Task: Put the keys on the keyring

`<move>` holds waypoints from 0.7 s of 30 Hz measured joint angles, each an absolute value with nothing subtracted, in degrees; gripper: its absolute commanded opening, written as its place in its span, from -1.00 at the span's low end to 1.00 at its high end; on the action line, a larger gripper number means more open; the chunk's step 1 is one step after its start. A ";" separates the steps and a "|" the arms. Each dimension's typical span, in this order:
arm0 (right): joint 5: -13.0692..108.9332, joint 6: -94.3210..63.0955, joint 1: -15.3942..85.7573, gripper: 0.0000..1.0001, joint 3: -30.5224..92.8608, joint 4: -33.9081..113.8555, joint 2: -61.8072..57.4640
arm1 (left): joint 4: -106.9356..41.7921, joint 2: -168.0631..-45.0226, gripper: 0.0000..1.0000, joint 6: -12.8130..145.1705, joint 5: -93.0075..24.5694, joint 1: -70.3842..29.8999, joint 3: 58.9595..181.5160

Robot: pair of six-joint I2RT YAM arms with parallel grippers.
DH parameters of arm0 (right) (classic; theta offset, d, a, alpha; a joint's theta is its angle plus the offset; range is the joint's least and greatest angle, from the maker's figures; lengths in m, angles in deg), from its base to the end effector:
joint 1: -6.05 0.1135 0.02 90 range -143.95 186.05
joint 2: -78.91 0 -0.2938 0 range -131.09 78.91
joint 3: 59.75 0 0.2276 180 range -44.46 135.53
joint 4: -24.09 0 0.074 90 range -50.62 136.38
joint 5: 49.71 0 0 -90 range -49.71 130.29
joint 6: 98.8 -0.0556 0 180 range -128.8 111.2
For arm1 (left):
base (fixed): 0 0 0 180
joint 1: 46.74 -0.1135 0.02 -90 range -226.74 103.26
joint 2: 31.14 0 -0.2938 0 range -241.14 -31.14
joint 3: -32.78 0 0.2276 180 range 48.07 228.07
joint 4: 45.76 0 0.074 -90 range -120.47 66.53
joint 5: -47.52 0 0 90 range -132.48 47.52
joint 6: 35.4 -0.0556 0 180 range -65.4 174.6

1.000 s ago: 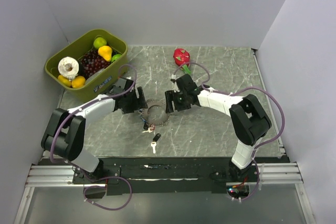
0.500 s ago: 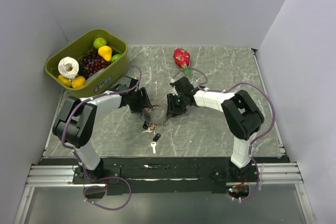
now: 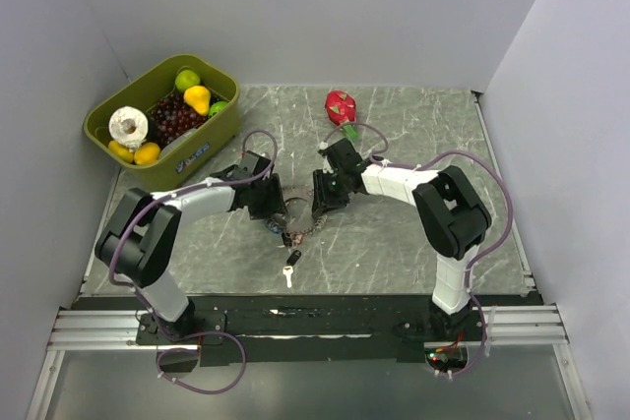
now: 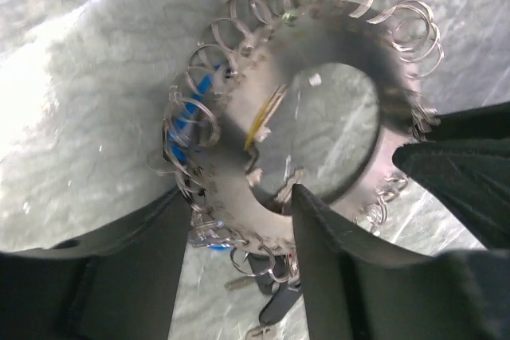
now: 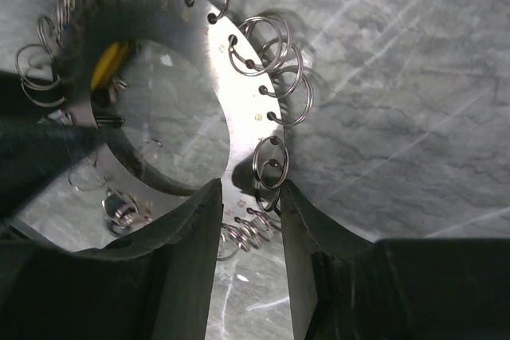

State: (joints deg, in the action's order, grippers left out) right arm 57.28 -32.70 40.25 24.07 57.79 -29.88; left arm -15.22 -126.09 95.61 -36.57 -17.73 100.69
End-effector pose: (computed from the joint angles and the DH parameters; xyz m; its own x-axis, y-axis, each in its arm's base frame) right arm 0.3110 0.2310 0.1869 -0.9146 -0.1531 -0.3743 -0.3201 0.8396 0.4389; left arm 0.2748 -0.1589 0.1936 -0.9053 -0.2443 -0.3475 -0.0840 0.9048 -0.4174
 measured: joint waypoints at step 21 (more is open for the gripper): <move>55.08 -28.85 40.25 0.01 20.35 58.30 -21.62 | -14.57 -116.96 0.43 89.71 -37.53 -16.15 103.71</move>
